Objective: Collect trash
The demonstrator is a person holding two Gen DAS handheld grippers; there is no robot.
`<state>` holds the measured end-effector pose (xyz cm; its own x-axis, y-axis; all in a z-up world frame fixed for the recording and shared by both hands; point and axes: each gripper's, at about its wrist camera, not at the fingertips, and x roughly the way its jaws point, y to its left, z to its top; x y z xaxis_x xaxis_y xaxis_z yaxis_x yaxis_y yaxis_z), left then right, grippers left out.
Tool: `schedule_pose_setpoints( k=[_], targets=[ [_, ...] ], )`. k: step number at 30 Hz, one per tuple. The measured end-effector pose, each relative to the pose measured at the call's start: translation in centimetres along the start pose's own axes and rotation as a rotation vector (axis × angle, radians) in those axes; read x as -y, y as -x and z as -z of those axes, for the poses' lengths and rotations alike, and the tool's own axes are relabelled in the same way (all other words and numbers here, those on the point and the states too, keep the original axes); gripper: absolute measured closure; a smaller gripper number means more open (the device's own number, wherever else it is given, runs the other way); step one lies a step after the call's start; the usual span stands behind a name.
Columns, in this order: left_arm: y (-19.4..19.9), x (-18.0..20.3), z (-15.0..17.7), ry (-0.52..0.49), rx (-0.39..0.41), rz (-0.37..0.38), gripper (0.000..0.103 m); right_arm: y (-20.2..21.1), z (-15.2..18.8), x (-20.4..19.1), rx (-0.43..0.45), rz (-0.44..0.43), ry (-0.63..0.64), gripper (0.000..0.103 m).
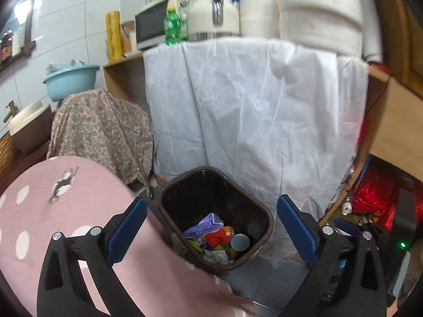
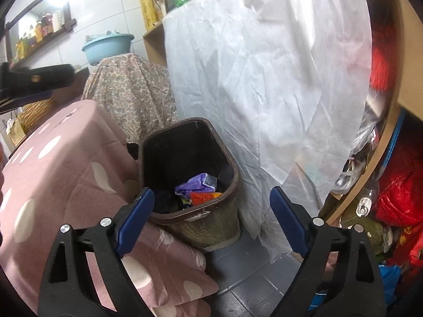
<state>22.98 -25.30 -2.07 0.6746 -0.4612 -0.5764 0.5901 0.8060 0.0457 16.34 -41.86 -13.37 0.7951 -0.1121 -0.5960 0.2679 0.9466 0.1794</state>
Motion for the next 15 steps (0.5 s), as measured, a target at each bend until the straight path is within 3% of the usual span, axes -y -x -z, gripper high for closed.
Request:
schedule_pose_setpoints(
  k=[6,15],
  targets=[
    [6.2,-2.0,1.8,0.009,0.093,-0.041,0.005,4.0,-0.5,-3.9,0.083,-0.028,0.065,0.006],
    [14.4,-6.4,5.7,0.115,0.19,-0.134,0.005,10.0,-0.5,-12.0,0.189,-0.127,0.197,0.006]
  ],
)
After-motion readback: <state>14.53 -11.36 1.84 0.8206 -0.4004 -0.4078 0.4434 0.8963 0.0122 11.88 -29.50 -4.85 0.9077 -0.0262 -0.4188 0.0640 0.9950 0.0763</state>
